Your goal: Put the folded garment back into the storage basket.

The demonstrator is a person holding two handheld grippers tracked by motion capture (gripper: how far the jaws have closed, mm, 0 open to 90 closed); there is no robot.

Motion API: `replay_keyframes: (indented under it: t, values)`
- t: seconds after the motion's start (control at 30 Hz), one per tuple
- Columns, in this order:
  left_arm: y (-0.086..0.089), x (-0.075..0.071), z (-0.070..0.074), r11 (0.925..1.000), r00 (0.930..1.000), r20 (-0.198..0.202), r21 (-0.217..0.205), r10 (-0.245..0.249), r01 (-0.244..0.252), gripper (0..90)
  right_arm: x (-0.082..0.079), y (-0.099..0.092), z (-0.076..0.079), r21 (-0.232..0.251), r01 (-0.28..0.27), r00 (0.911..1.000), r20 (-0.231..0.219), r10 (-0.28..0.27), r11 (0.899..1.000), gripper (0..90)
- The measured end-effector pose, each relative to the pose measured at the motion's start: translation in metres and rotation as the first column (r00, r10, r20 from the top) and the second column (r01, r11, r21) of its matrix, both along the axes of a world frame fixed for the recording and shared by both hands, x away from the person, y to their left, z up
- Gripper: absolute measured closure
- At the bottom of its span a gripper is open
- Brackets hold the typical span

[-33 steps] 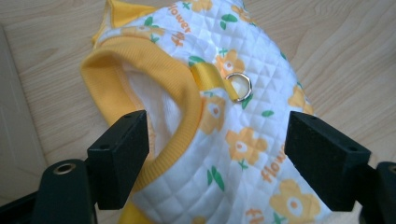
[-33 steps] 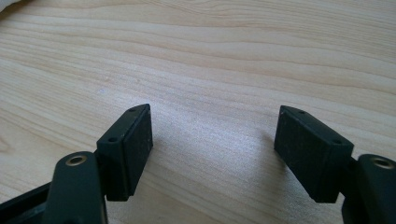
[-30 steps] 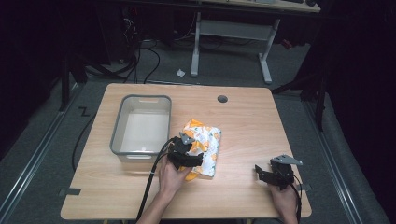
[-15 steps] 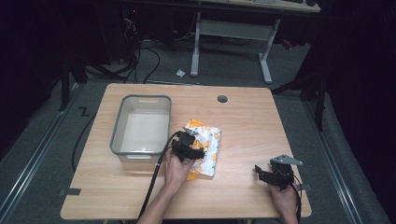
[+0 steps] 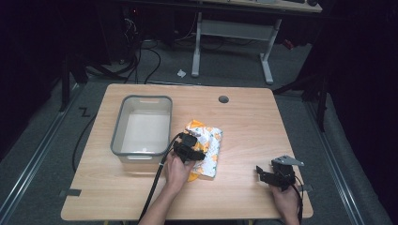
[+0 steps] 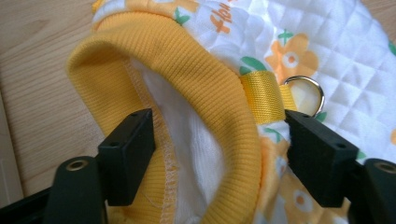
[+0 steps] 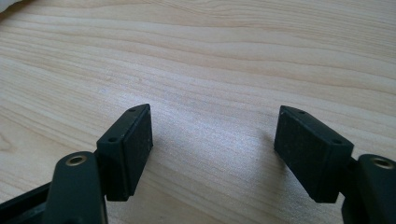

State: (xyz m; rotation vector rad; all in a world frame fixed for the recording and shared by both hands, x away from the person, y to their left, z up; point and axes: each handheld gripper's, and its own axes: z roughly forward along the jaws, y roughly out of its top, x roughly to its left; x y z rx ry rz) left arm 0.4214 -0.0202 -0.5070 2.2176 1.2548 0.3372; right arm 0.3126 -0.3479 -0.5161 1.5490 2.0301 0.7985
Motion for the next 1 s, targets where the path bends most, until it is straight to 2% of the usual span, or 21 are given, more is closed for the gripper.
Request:
replay_keyframes:
  t: [0.13,0.3,0.4,0.57,0.73,0.87,1.0]
  values:
    - [-0.002,-0.003,0.001,0.9996,0.9995,0.014,0.002,-0.028,0.027,41.8,0.000,0.000,0.000,0.001,0.001,1.0000,-0.001,-0.001,1.000,28.3]
    - [-0.004,-0.007,0.002,0.9975,0.9971,0.028,-0.001,-0.070,0.070,63.2,0.000,0.000,0.000,0.001,0.001,1.0000,-0.001,-0.001,1.000,28.2]
    - [-0.003,-0.006,0.003,0.9967,0.9968,0.015,-0.015,-0.079,0.079,70.3,0.000,0.000,0.000,0.001,0.001,1.0000,-0.001,-0.001,1.000,28.3]
    - [-0.002,-0.006,0.006,0.9953,0.9955,0.018,-0.028,-0.093,0.093,76.5,0.000,0.000,0.000,0.001,0.001,1.0000,-0.001,-0.001,1.000,28.3]
    - [0.001,-0.009,0.015,0.9915,0.9936,0.033,-0.069,-0.108,0.110,79.2,0.000,0.000,0.000,0.001,0.002,1.0000,-0.001,-0.002,1.000,28.2]
    - [0.003,-0.013,0.025,0.9869,0.9901,0.069,-0.098,-0.122,0.129,80.7,0.000,0.000,0.000,0.000,0.000,1.0000,0.000,0.000,1.000,28.3]
    - [0.005,-0.016,0.030,0.9819,0.9893,0.067,-0.131,-0.129,0.137,81.0,0.000,0.000,0.000,0.000,-0.001,1.0000,0.000,0.001,1.000,28.3]
